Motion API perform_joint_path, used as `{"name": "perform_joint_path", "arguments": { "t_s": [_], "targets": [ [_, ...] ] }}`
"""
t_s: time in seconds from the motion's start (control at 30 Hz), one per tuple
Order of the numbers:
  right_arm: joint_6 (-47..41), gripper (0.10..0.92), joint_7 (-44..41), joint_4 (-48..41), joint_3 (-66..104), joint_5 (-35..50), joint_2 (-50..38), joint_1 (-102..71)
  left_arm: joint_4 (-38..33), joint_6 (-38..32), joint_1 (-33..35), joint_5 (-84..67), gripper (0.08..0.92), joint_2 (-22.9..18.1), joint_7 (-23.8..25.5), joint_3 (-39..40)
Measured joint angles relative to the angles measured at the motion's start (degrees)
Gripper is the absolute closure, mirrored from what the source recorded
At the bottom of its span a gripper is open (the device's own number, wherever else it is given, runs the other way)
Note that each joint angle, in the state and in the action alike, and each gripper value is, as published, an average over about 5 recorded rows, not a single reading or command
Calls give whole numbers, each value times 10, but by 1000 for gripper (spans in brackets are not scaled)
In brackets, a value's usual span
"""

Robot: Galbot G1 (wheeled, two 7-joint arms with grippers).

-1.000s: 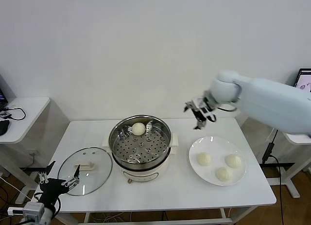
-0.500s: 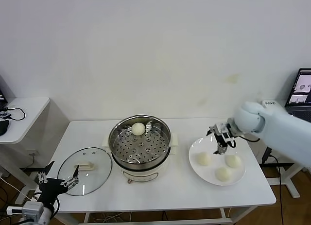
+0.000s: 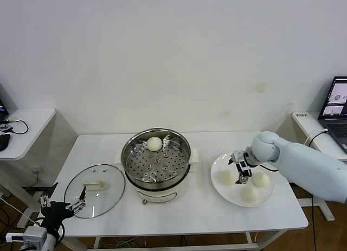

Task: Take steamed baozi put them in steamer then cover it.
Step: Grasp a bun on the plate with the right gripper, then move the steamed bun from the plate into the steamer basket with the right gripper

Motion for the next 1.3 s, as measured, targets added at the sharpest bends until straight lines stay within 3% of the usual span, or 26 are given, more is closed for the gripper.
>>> {"name": "perform_joint_path", "arguments": {
  "t_s": [0.37,0.93,1.3],
  "targets": [
    [-3,211,3,-40,19,-16,32,-30,3,0,-2,0,177,0,0,-1],
    [-5,441,-12,-73,28,-25,51,-30,4,-1,-4,-1,177,-1,0,-1],
    [-10,472,-29,-58,19,-10,35,8,-4,-1,-2,-3,177,-1,0,-4]
  ]
}}
